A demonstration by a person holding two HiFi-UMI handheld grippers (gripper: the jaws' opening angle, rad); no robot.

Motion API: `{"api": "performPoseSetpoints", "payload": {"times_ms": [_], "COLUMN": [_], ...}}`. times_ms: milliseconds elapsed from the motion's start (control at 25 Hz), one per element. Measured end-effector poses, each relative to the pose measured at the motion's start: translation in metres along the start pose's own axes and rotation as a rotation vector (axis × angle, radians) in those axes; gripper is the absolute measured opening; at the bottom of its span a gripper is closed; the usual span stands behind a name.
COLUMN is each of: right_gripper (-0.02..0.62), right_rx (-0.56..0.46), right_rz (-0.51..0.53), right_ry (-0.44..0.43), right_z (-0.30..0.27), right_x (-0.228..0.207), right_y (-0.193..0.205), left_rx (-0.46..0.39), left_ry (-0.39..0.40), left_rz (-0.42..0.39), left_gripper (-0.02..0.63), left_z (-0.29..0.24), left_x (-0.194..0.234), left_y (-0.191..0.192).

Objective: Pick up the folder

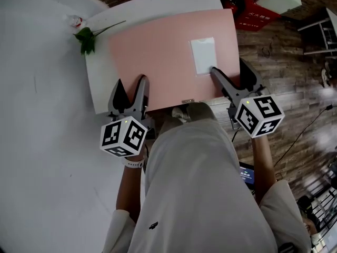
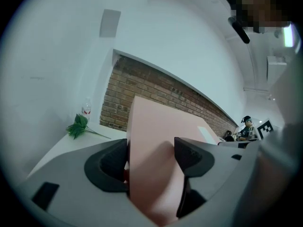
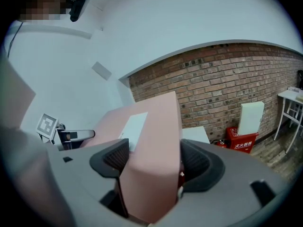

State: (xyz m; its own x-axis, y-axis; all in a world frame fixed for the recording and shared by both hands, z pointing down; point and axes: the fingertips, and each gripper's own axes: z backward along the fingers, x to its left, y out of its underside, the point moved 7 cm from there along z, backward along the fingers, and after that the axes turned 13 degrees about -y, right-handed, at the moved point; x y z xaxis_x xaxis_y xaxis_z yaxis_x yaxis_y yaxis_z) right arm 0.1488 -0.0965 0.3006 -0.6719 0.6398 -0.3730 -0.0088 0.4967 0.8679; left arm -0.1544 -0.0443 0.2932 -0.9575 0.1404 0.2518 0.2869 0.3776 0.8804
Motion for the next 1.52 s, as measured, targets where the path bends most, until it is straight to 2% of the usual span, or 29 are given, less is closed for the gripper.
{"api": "performPoseSetpoints", "payload": {"times_ms": [640,960,1520], "right_gripper": [0.334,0.336,0.333], "right_rx": [-0.158,-0.188,-0.2], "right_rz": [0.097,0.116,0.139], "right_ry": [0.008,0.004,-0.006], "right_z": [0.014,0.012,0.008], "right_x": [0.012,0.007,0.013], "right_y": [-0.049,-0.062,-0.068], "left_rx": [-0.16,-0.198,-0.211], "left_ry": [0.071,0.071,0.07], "left_rz": [-0.025,-0.027,-0.017], "left_gripper": [0.318,0.318,0.318], "left_z": [0.002,-0.002,-0.001], "left_x": [-0.015,-0.02,-0.014], "left_y": [-0.05,-0.06,-0.066]}}
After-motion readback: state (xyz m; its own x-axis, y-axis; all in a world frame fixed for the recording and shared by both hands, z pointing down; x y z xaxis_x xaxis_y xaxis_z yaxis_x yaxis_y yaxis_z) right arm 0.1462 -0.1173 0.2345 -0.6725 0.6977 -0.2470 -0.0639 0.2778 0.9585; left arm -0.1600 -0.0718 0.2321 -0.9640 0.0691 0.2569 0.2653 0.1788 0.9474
